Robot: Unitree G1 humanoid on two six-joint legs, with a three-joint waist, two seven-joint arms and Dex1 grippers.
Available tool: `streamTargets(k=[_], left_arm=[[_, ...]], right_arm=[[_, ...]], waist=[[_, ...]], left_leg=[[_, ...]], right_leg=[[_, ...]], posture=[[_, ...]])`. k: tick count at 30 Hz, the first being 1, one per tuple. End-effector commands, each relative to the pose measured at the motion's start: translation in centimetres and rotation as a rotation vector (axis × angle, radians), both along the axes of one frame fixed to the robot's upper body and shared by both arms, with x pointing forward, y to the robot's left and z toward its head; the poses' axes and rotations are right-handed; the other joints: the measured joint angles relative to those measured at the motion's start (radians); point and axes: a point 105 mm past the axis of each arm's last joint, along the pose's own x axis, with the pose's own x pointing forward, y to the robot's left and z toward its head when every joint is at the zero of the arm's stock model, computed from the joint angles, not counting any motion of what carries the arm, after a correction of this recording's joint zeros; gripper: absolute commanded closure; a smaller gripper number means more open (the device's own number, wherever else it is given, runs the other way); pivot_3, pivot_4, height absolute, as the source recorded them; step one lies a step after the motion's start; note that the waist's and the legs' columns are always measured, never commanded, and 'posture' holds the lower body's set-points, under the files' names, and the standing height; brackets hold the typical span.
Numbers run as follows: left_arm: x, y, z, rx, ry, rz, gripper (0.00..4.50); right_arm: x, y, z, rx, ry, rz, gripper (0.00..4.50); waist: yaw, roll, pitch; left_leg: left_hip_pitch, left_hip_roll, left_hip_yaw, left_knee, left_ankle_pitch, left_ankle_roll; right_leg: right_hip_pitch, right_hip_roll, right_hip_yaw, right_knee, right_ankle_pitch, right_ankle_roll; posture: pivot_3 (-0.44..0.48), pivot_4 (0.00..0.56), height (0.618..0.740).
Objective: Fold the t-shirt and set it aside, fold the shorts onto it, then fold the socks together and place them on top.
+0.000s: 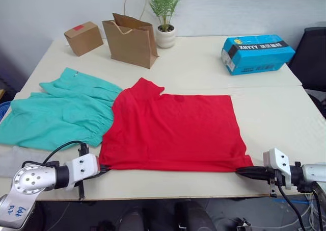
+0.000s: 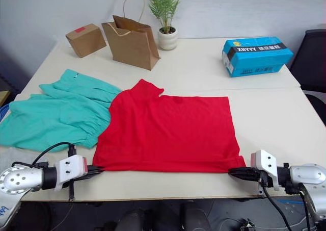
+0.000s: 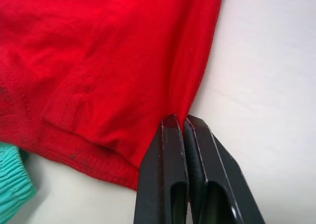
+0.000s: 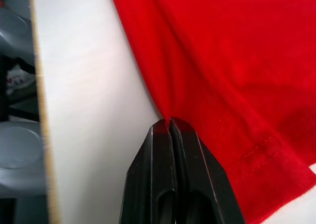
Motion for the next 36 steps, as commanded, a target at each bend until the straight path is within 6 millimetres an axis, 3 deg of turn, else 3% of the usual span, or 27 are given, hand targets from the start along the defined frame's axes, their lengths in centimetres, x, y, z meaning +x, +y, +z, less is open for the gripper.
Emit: streamTargets(k=[1,7,11,14,16,19,23,29,31,34,36], left_arm=[[-1.7,0.3,-0.1,0.017,0.065,-0.009,4.48],[-2.9,0.0,0.1,-0.001,0.083,-0.008,4.48],[-2.8,-0.1,0.6,-0.015,0.058,-0.001,4.48],[-2.2,0.4,1.3,-0.038,0.042,0.029,4.48],[-2.1,0.7,1.4,-0.043,0.055,0.043,4.5],[-2.6,0.7,1.7,-0.078,0.109,0.047,3.84],[-3.2,1.6,2.3,-0.093,0.182,0.082,2.62],[-3.7,3.4,4.5,-0.158,0.281,0.184,0.78],[-3.7,3.7,5.2,-0.178,0.298,0.202,0.12],[-2.6,4.0,7.4,-0.264,0.237,0.221,0.02],[-0.1,4.0,9.4,-0.364,0.123,0.252,0.02]], right_arm=[[-1.9,-0.5,0.1,-0.016,0.094,0.002,4.5],[-3.4,-0.6,-0.5,-0.014,0.119,-0.015,4.5],[-3.4,-0.6,-0.5,0.006,0.095,-0.038,4.5],[-2.6,-0.4,0.6,0.108,0.112,-0.121,4.5],[-2.6,-0.7,0.4,0.085,0.117,-0.123,4.12],[-3.1,-0.6,0.3,0.083,0.141,-0.105,3.24],[-3.7,-0.2,1.2,0.082,0.199,-0.075,1.97],[-3.4,-0.2,4.4,0.116,0.23,-0.072,0.0],[-3.7,-0.3,5.3,0.099,0.267,-0.049,0.0],[-3.5,-0.3,7.1,0.11,0.291,-0.05,0.0],[-0.8,-0.9,8.6,0.139,0.176,-0.123,0.0]], waist=[[0.005,-0.002,0.001],[0.01,-0.005,0.003],[0.01,-0.007,0.003],[0.01,-0.008,0.003],[0.008,-0.008,0.003],[0.008,-0.008,0.003],[0.008,-0.009,0.004],[0.008,-0.01,0.005],[0.008,-0.009,0.005],[0.01,-0.009,0.006],[0.01,-0.011,0.007]], left_leg=[[0.0,0.0,0.0,-0.001,0.0,0.0],[-0.001,0.0,0.0,-0.003,0.0,-0.001],[-0.001,0.0,0.0,-0.004,0.0,-0.001],[-0.001,0.0,0.0,-0.005,0.0,-0.001],[-0.002,0.0,0.0,-0.006,0.0,-0.001],[-0.002,0.0,0.0,-0.006,0.0,-0.001],[-0.002,0.0,0.0,-0.006,0.0,-0.001],[-0.002,0.0,-0.001,-0.006,0.0,-0.001],[-0.002,0.0,-0.001,-0.006,0.0,-0.001],[-0.002,0.0,-0.001,-0.007,0.0,-0.001],[-0.002,0.0,-0.001,-0.007,0.0,-0.001]], right_leg=[[-0.001,0.0,0.0,0.0,0.0,0.0],[-0.001,0.0,0.0,-0.003,-0.001,0.0],[-0.001,0.0,0.0,-0.004,-0.001,0.0],[-0.001,0.001,0.0,-0.006,-0.001,0.0],[-0.001,0.001,0.0,-0.006,-0.001,0.0],[-0.001,0.001,0.0,-0.006,-0.001,0.0],[-0.001,0.001,0.0,-0.006,-0.001,0.0],[-0.001,0.001,-0.001,-0.007,-0.001,0.0],[-0.002,0.001,-0.001,-0.007,-0.001,0.0],[-0.002,0.001,-0.001,-0.007,-0.001,0.0],[-0.001,0.001,-0.001,-0.007,-0.001,0.0]], posture=[[0.0,0.15,0.74],[0.0,0.15,0.74],[0.0,0.15,0.74],[0.0,0.15,0.74],[0.0,0.15,0.74],[0.0,0.15,0.74],[0.0,0.15,0.74],[0.0,0.15,0.74],[0.0,0.15,0.74],[0.0,0.15,0.74],[0.0,0.15,0.74]])
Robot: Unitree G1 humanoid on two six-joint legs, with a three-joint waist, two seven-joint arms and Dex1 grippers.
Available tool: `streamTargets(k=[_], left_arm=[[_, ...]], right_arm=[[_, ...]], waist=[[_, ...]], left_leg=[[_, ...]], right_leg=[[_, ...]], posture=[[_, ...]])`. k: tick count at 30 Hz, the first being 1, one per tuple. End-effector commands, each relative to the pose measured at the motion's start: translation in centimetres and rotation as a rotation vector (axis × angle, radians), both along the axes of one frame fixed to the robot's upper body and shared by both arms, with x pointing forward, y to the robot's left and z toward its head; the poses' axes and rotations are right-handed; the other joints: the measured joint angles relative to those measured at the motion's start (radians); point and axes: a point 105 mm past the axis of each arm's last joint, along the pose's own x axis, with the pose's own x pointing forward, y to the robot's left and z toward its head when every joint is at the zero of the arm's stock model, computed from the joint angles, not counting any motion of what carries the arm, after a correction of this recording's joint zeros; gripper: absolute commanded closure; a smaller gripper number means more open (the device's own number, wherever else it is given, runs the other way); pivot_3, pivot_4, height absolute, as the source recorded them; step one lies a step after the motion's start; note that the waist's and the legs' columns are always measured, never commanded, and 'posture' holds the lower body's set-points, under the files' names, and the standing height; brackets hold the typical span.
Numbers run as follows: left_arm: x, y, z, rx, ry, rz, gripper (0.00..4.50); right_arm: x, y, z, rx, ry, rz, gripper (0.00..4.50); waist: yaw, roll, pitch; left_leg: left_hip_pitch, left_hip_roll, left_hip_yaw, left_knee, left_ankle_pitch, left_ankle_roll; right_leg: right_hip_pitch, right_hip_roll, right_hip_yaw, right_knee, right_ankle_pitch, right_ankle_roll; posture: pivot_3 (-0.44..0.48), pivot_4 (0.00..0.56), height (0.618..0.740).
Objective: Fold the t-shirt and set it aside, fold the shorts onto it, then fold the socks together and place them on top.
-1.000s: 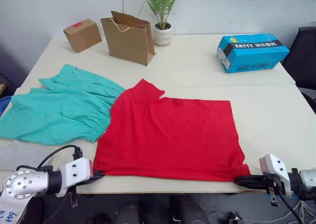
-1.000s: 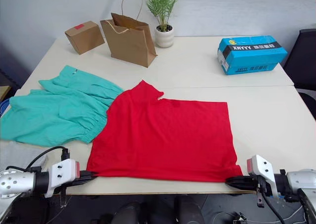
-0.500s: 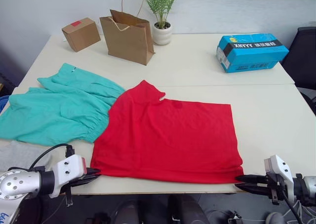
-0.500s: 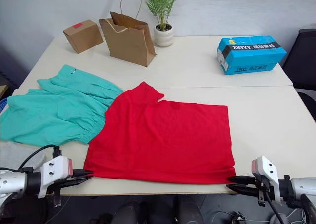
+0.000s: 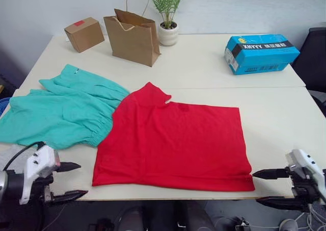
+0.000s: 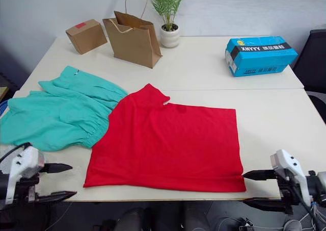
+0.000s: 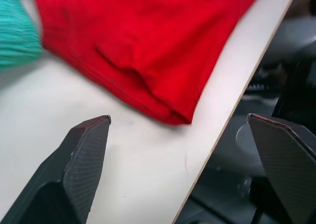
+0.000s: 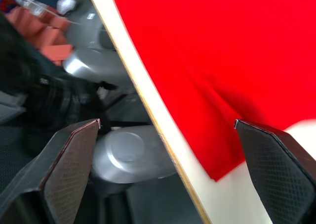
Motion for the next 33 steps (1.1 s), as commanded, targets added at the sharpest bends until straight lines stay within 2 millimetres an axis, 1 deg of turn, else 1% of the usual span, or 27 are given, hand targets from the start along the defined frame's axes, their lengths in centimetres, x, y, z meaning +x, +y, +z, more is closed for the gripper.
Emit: streamTargets(k=[1,2,4,6,8,9,10,13,15,16,18,20,21,22,25,27,30,33], left_arm=[[3.2,0.1,3.6,-0.121,-0.17,0.078,0.02],[4.1,0.0,4.2,-0.143,-0.198,0.095,0.02],[6.3,-0.5,5.2,-0.185,-0.255,0.139,0.02],[9.6,-1.1,5.9,-0.183,-0.32,0.182,0.02],[11.9,-2.1,6.2,-0.18,-0.331,0.184,0.02],[12.8,-2.8,6.1,-0.185,-0.324,0.168,0.02],[13.7,-3.4,5.7,-0.174,-0.307,0.151,0.02],[16.2,-4.7,5.7,-0.137,-0.314,0.128,0.02],[17.9,-5.3,6.1,-0.164,-0.313,0.127,0.02],[18.4,-5.4,6.0,-0.177,-0.292,0.118,0.02],[20.0,-5.9,5.9,-0.165,-0.296,0.123,0.02],[21.1,-6.2,6.0,-0.159,-0.289,0.126,0.02],[21.6,-6.5,5.8,-0.159,-0.272,0.123,0.02],[21.9,-6.5,5.6,-0.15,-0.258,0.12,0.02],[23.0,-6.0,4.7,-0.106,-0.248,0.139,0.02],[23.6,-6.2,4.1,-0.1,-0.238,0.142,0.02],[24.1,-6.9,3.2,-0.096,-0.219,0.138,0.02],[24.2,-7.9,3.3,-0.134,-0.214,0.1,0.02]], right_arm=[[3.4,-0.5,3.1,0.038,-0.157,-0.088,0.0],[4.3,-1.0,3.5,0.029,-0.185,-0.113,0.0],[7.3,-2.4,5.2,0.021,-0.327,-0.204,0.0],[10.7,-3.4,7.3,0.021,-0.501,-0.293,0.0],[12.9,-3.4,8.2,0.013,-0.592,-0.323,0.0],[14.0,-3.3,8.4,0.002,-0.63,-0.349,0.0],[14.7,-3.0,8.4,0.007,-0.632,-0.356,0.0],[16.2,-2.3,7.8,0.013,-0.613,-0.373,0.0],[17.1,-1.6,7.0,0.018,-0.595,-0.376,0.0],[17.4,-1.2,6.6,0.02,-0.579,-0.379,0.0],[18.3,-0.6,6.1,0.021,-0.562,-0.379,0.0],[18.9,0.1,5.9,0.036,-0.536,-0.379,0.0],[19.4,0.2,5.6,0.038,-0.512,-0.391,0.0],[19.7,0.4,5.4,0.041,-0.491,-0.398,0.0],[21.1,0.5,4.9,0.017,-0.501,-0.455,0.0],[21.5,0.3,4.1,-0.019,-0.488,-0.461,0.0],[21.5,-0.2,3.0,-0.033,-0.426,-0.462,0.0],[21.5,-0.1,2.4,-0.028,-0.377,-0.456,0.0]], waist=[[0.0,-0.001,0.003],[0.0,-0.001,0.003],[0.0,-0.001,0.004],[-0.001,-0.001,0.005],[-0.001,-0.001,0.005],[-0.001,-0.002,0.006],[-0.001,-0.002,0.006],[0.0,-0.002,0.006],[0.0,-0.003,0.006],[-0.001,-0.003,0.006],[-0.003,-0.004,0.007],[-0.005,-0.004,0.007],[-0.005,-0.004,0.008],[-0.005,-0.005,0.008],[-0.007,-0.005,0.008],[-0.006,-0.005,0.008],[-0.004,-0.005,0.008],[-0.003,-0.005,0.008]], left_leg=[[0.0,0.0,0.0,0.002,0.0,0.0],[0.0,0.0,-0.001,0.002,0.002,0.0],[-0.001,-0.001,-0.001,0.002,0.003,0.0],[0.0,-0.001,0.0,0.003,0.005,-0.001],[-0.002,-0.002,0.001,0.005,0.008,-0.004],[-0.002,-0.002,0.001,0.005,0.009,-0.005],[-0.002,-0.001,0.001,0.005,0.009,-0.005],[-0.01,-0.001,0.004,0.008,0.01,-0.007],[-0.021,-0.001,0.004,0.016,0.009,-0.007],[-0.024,-0.001,0.005,0.017,0.009,-0.007],[-0.027,-0.001,0.006,0.02,0.009,-0.007],[-0.027,-0.001,0.008,0.023,0.009,-0.007],[-0.027,0.0,0.008,0.025,0.009,-0.007],[-0.027,0.0,0.008,0.029,0.009,-0.007],[-0.027,0.0,0.008,0.032,0.01,-0.006],[-0.026,0.0,0.008,0.032,0.01,-0.006],[-0.027,0.0,0.008,0.031,0.01,-0.006],[-0.031,0.0,0.008,0.032,0.01,-0.006]], right_leg=[[0.0,0.0,0.0,0.001,0.0,0.0],[0.0,0.0,0.0,0.001,0.001,0.0],[0.0,-0.001,0.0,0.0,0.003,0.001],[0.001,-0.001,0.0,0.001,0.004,0.002],[0.0,0.0,0.0,0.002,0.006,0.003],[-0.001,0.0,0.0,0.002,0.006,0.003],[-0.001,0.001,0.0,0.002,0.006,0.003],[-0.011,0.001,0.002,0.007,0.004,0.004],[-0.022,0.002,0.002,0.015,0.002,0.005],[-0.025,0.002,0.002,0.016,0.002,0.005],[-0.029,0.002,0.004,0.019,0.002,0.005],[-0.031,0.002,0.005,0.024,0.002,0.005],[-0.031,0.002,0.005,0.026,0.002,0.005],[-0.031,0.002,0.006,0.029,0.002,0.005],[-0.03,0.002,0.007,0.033,0.003,0.004],[-0.031,0.001,0.007,0.034,0.003,0.004],[-0.031,0.001,0.007,0.033,0.002,0.004],[-0.034,0.001,0.005,0.033,0.002,0.004]], posture=[[0.0,0.15,0.74],[0.0,0.15,0.74],[0.0,0.15,0.74],[0.0,0.15,0.74],[0.0,0.15,0.74],[0.0,0.15,0.74],[0.0,0.15,0.74],[0.0,0.15,0.74],[0.0,0.15,0.74],[0.0,0.15,0.74],[0.0,0.15,0.74],[0.0,0.15,0.74],[0.0,0.15,0.74],[0.0,0.15,0.74],[0.0,0.15,0.74],[0.0,0.15,0.74],[0.0,0.15,0.74],[0.0,0.15,0.74]])
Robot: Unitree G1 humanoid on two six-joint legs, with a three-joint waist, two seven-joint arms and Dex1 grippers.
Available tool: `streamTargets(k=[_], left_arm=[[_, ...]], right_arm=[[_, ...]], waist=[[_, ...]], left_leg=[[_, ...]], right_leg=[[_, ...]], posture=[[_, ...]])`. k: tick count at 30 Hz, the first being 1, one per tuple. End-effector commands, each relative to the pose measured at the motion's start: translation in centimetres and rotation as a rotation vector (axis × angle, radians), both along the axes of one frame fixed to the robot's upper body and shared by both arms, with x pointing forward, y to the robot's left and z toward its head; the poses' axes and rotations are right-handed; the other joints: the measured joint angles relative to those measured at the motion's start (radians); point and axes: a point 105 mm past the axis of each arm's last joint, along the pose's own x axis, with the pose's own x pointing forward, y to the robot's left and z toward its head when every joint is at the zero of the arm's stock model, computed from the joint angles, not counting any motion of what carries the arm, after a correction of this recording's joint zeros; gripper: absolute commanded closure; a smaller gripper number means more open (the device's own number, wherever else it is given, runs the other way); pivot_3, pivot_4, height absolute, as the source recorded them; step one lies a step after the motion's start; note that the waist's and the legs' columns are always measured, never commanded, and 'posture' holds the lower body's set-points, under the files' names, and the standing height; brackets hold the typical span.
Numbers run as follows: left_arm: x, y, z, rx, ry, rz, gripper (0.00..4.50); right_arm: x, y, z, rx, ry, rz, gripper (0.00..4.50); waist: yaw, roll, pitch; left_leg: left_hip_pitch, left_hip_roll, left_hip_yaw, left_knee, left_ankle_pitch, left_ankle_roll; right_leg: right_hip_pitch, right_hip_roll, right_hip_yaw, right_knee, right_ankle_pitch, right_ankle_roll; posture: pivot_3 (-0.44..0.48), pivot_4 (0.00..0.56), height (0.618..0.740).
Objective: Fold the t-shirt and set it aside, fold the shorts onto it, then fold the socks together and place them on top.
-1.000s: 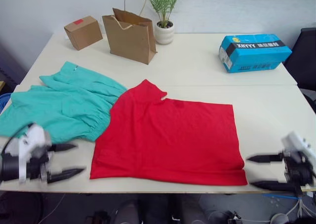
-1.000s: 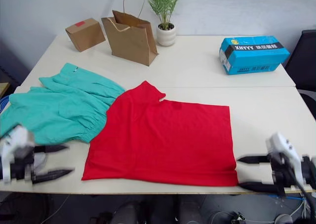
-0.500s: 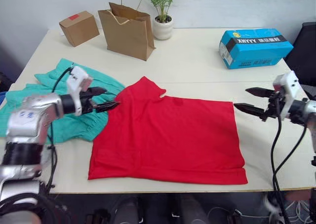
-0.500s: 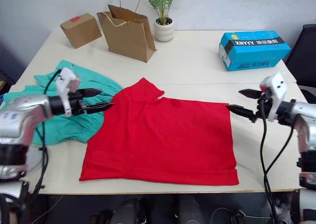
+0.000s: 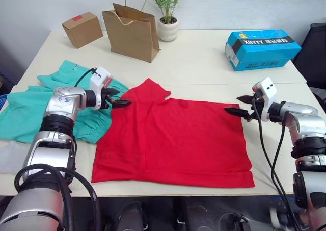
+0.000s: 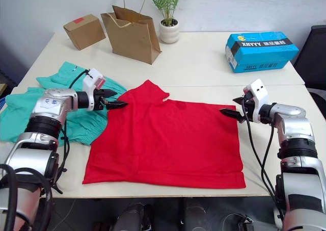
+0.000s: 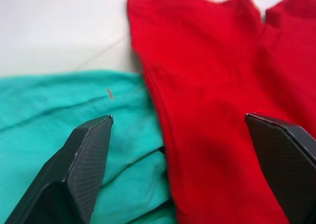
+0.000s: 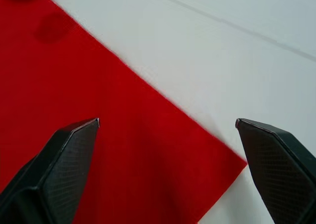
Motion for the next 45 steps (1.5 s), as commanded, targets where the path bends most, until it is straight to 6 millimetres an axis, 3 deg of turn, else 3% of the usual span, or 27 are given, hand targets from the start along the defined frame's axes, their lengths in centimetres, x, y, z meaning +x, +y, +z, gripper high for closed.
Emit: streamTargets(k=[1,12,17,22,28,31,34,45], left_arm=[[0.1,-1.1,1.7,-0.022,-0.042,-0.074,0.02],[-0.2,-2.0,2.1,-0.013,-0.023,-0.166,0.02],[0.0,-2.8,2.2,-0.034,-0.03,-0.173,1.0],[0.3,-2.9,2.8,-0.061,-0.048,-0.163,2.57],[0.5,-3.0,2.8,-0.068,-0.059,-0.153,4.48],[0.4,-2.9,2.8,-0.072,-0.063,-0.15,4.48],[0.2,-2.1,2.3,-0.076,-0.062,-0.14,4.5],[-0.4,-1.0,2.4,-0.101,-0.071,-0.124,4.5]], right_arm=[[0.4,-0.2,0.9,0.012,-0.011,-0.008,0.0],[0.9,0.1,-0.6,0.016,0.023,-0.014,0.0],[1.2,-0.7,-0.7,0.011,0.023,-0.063,0.0],[1.8,-1.6,0.1,-0.037,0.032,-0.103,0.0],[2.6,-0.9,0.4,-0.056,0.044,-0.103,0.0],[2.8,-0.3,0.3,-0.073,0.045,-0.086,0.0],[2.7,0.0,0.0,-0.059,0.067,-0.075,0.53],[2.6,0.4,1.0,-0.01,0.033,-0.022,4.4]], waist=[[-0.001,0.0,0.0],[-0.015,0.0,0.0],[-0.022,0.0,0.0],[-0.025,0.0,0.0],[-0.028,0.0,0.0],[-0.03,0.0,0.0],[-0.031,0.0,0.0],[-0.031,0.0,0.0]], left_leg=[[-0.002,0.0,0.0,0.001,0.0,0.0],[-0.003,0.0,0.0,0.003,0.0,0.0],[-0.003,0.0,-0.001,0.003,0.0,0.0],[-0.003,0.0,-0.001,0.004,0.0,0.0],[-0.003,0.0,-0.001,0.004,0.0,0.0],[-0.003,0.0,-0.001,0.004,0.0,0.0],[-0.003,0.0,-0.001,0.004,0.0,0.0],[-0.003,0.0,-0.001,0.005,0.0,0.0]], right_leg=[[-0.002,0.0,0.0,0.001,0.0,0.0],[-0.004,0.0,0.0,0.004,0.0,0.0],[-0.004,0.0,0.0,0.004,0.0,0.0],[-0.003,-0.001,-0.001,0.005,0.0,0.0],[-0.004,0.0,-0.001,0.005,0.0,0.0],[-0.004,0.0,-0.001,0.006,0.0,0.0],[-0.004,0.0,-0.001,0.006,0.0,0.0],[-0.004,-0.001,0.0,0.01,0.0,0.0]], posture=[[0.0,0.15,0.74],[0.0,0.15,0.74],[0.0,0.15,0.74],[0.0,0.15,0.74],[0.0,0.15,0.74],[0.0,0.15,0.74],[0.0,0.15,0.74],[0.0,0.15,0.74]])
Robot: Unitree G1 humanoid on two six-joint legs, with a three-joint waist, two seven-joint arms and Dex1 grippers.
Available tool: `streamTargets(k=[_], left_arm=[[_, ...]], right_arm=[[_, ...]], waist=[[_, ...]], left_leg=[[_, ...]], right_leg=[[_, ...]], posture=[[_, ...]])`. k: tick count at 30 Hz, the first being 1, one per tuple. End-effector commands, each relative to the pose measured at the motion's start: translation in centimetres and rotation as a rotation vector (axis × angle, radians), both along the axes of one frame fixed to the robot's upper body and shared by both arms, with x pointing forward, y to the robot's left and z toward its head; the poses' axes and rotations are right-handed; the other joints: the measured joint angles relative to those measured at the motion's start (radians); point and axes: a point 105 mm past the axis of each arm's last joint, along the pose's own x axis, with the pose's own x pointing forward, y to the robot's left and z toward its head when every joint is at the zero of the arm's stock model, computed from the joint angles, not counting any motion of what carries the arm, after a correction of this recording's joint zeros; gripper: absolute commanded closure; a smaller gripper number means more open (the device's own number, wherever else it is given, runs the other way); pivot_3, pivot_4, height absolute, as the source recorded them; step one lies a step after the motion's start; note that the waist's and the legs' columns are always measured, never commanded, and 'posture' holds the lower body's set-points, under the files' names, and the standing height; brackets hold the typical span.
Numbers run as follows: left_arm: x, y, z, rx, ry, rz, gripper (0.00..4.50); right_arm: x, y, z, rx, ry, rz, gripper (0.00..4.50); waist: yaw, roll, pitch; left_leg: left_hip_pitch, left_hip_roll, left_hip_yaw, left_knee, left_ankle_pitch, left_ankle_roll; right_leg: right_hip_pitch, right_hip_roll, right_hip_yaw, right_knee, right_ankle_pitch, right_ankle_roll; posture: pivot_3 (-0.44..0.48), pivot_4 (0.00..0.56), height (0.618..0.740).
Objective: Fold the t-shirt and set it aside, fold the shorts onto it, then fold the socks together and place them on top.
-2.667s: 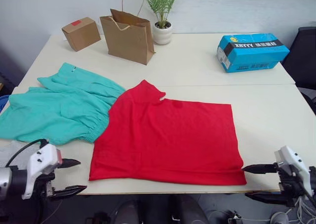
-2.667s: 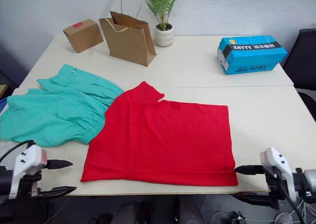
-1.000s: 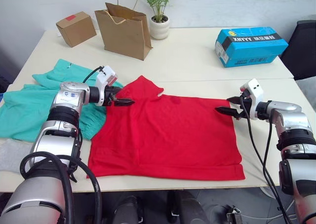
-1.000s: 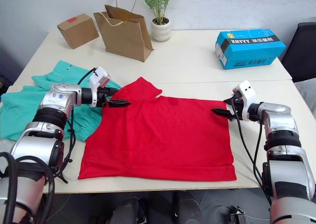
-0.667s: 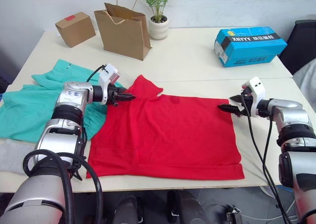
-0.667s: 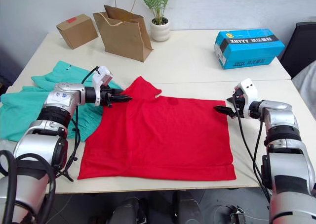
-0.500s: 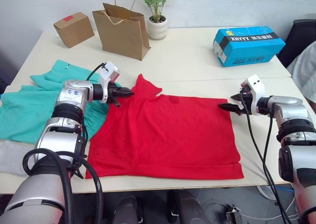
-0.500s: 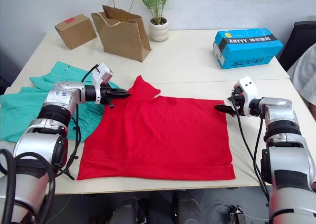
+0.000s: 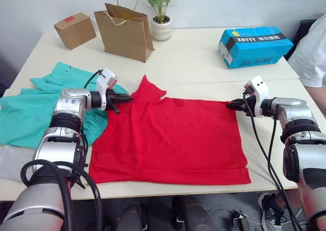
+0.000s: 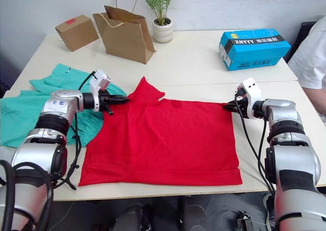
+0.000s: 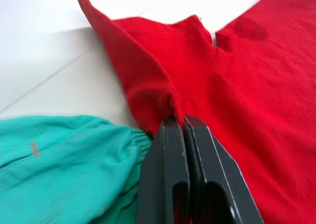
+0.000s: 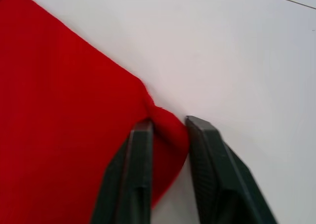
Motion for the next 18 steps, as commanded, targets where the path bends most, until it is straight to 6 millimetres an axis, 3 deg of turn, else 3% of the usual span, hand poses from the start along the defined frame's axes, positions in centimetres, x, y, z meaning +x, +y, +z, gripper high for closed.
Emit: streamTargets(k=[1,8,18], left_arm=[[-0.2,0.2,2.0,-0.027,-0.045,-0.015,4.5],[-0.4,0.7,3.8,-0.029,-0.079,-0.002,4.5],[-2.6,2.7,1.9,-0.003,-0.04,0.003,4.5]], right_arm=[[0.0,0.0,1.8,0.039,-0.06,0.031,4.46],[-0.5,-0.4,3.2,0.063,-0.116,0.084,4.46],[-2.3,-1.2,3.5,0.082,-0.16,0.168,4.46]], waist=[[0.0,0.0,0.0],[-0.001,0.0,0.0],[0.001,0.0,0.0]], left_leg=[[0.0,0.0,0.0,0.0,0.0,0.0],[0.0,0.0,0.0,0.0,0.0,0.0],[0.0,0.0,0.0,0.002,0.0,0.0]], right_leg=[[0.0,0.0,0.0,0.0,0.0,0.0],[0.0,0.0,0.0,0.0,0.0,0.0],[-0.001,0.0,0.001,0.001,0.0,0.0]], posture=[[0.0,0.15,0.74],[0.0,0.15,0.74],[0.0,0.15,0.74]])
